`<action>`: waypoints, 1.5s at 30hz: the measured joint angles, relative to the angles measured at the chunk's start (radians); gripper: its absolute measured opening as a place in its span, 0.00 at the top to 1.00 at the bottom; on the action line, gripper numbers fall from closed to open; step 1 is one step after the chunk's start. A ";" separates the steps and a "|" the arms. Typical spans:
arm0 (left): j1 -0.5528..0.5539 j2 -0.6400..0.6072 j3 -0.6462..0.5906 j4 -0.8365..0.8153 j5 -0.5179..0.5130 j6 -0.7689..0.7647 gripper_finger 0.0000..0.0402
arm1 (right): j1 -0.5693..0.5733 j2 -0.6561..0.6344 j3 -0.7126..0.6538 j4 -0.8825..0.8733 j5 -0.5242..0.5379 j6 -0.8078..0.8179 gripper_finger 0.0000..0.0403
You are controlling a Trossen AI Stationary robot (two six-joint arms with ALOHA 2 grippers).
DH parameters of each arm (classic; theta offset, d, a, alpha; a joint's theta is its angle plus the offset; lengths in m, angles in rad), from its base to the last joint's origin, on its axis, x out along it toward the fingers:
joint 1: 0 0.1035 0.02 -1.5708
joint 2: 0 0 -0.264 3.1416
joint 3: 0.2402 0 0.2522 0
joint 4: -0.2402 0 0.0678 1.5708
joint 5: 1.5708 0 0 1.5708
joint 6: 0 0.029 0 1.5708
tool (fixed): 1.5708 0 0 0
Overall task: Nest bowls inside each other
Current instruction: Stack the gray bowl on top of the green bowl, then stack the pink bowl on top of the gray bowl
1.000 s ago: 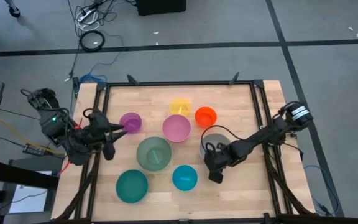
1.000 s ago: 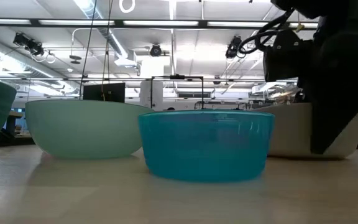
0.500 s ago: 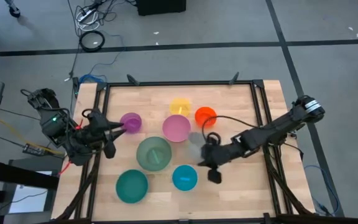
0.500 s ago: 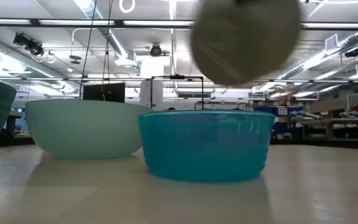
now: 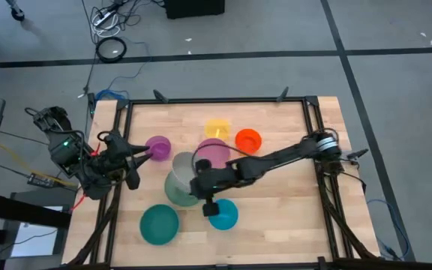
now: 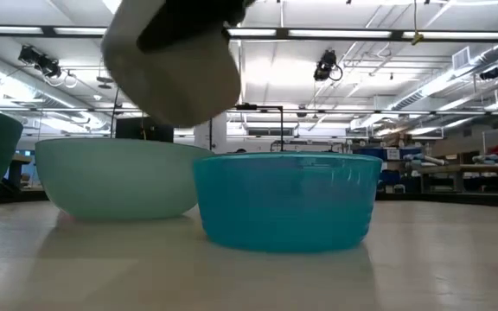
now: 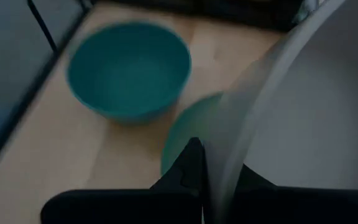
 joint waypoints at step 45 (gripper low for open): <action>-0.002 0.047 -0.103 0.003 0.332 -0.113 0.69 | -0.105 -0.117 0.050 -0.671 0.087 0.139 0.70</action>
